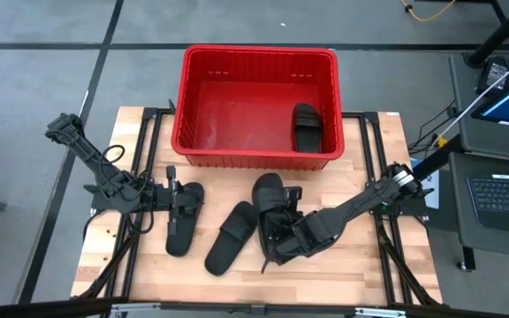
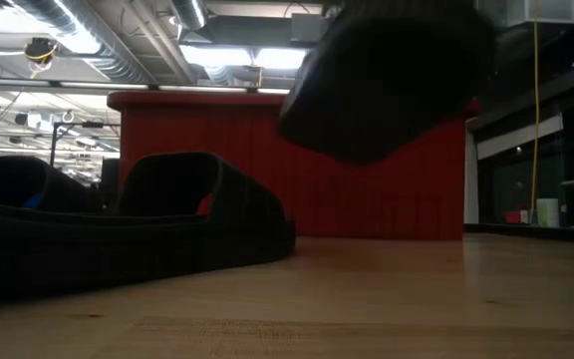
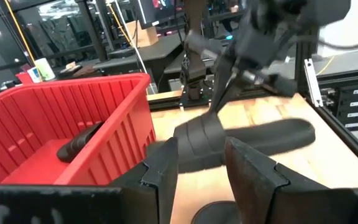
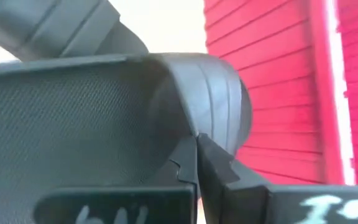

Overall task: Pick and place slides into bin
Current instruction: Put the right black slide into the red bin

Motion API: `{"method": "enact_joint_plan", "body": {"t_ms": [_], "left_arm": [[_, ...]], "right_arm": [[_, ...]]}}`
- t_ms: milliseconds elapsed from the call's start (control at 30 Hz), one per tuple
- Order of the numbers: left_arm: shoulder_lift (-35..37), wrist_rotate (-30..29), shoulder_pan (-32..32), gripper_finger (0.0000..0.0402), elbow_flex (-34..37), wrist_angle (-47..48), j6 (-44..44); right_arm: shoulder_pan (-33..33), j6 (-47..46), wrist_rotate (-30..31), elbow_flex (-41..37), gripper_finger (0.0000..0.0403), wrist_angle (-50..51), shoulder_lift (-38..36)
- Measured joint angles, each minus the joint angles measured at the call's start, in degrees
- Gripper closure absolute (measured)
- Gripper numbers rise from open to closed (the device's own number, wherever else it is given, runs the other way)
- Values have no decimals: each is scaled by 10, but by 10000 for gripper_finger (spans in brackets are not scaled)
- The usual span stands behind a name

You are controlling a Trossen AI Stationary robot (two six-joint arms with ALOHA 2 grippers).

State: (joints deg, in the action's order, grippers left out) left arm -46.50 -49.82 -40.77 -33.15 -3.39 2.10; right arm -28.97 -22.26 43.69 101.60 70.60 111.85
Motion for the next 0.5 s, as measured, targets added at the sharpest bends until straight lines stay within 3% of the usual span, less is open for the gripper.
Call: {"method": "enact_joint_plan", "body": {"t_ms": [300,500], "left_arm": [[0,0,0,274,0,0,0],[0,0,0,274,0,0,0]], "right_arm": [[-29,48,47,133,402,49,0],[-32,109,124,224,402,78,0]]}}
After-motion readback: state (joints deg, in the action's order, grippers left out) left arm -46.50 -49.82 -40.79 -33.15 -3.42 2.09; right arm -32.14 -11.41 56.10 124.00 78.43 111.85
